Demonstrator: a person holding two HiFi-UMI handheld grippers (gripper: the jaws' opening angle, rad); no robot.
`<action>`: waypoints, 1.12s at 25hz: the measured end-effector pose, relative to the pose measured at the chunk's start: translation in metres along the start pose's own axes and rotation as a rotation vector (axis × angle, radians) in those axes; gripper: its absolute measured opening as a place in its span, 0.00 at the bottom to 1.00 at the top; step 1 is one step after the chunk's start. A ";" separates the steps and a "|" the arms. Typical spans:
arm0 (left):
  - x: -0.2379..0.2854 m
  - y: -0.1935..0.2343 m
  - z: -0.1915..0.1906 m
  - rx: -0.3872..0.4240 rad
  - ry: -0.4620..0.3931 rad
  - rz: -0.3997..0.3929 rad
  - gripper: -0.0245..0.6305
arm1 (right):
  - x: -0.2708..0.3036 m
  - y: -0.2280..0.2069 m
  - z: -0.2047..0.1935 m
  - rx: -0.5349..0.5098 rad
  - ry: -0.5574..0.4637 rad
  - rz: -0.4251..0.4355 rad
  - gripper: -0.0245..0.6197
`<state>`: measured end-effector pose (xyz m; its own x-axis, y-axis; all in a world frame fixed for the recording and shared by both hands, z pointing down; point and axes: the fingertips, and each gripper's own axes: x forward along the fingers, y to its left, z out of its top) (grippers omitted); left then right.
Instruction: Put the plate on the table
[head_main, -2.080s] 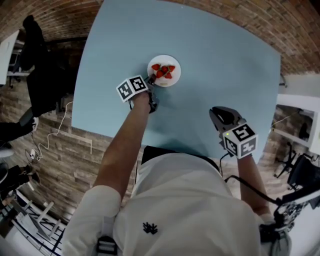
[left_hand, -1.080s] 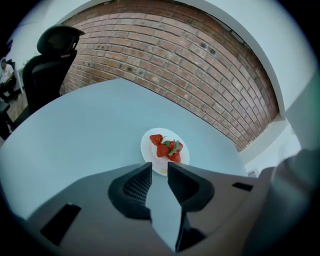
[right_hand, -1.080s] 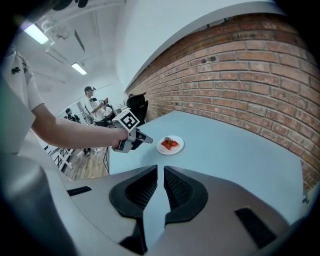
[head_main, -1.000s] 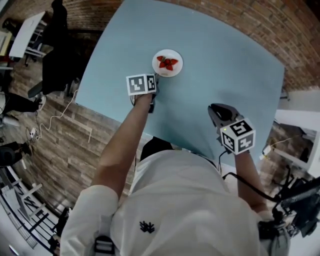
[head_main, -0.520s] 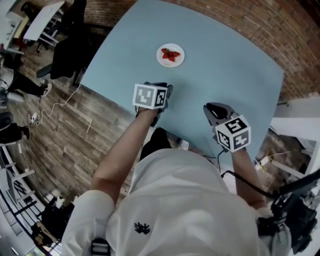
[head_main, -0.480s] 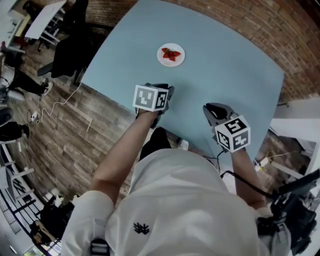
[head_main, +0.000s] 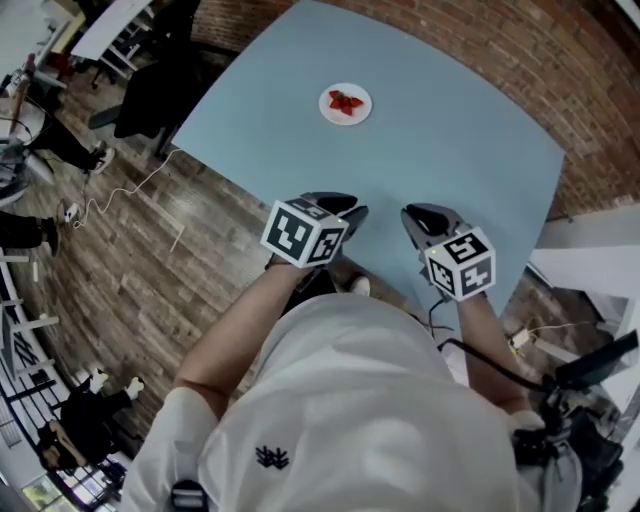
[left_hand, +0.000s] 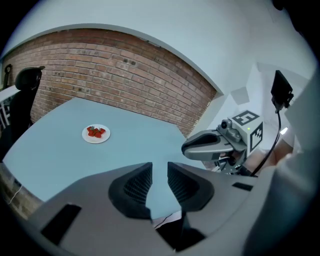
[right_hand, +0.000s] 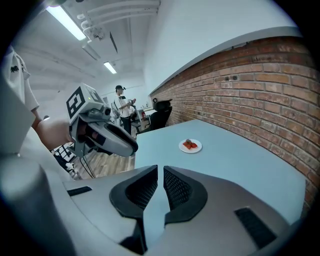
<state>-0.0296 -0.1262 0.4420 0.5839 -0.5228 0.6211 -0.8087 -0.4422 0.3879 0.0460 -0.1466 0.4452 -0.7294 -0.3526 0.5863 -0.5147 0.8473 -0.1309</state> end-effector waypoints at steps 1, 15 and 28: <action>-0.001 -0.005 -0.001 0.009 -0.003 0.000 0.18 | -0.001 0.001 -0.001 -0.008 0.000 0.005 0.10; -0.020 -0.041 -0.032 0.057 0.016 -0.001 0.18 | -0.017 0.027 -0.006 -0.075 -0.001 0.035 0.10; -0.025 -0.034 -0.039 0.044 0.021 0.002 0.18 | -0.023 0.030 -0.008 -0.083 0.016 0.000 0.09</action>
<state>-0.0200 -0.0698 0.4394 0.5803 -0.5087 0.6360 -0.8056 -0.4732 0.3565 0.0504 -0.1099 0.4342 -0.7218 -0.3472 0.5987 -0.4755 0.8773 -0.0645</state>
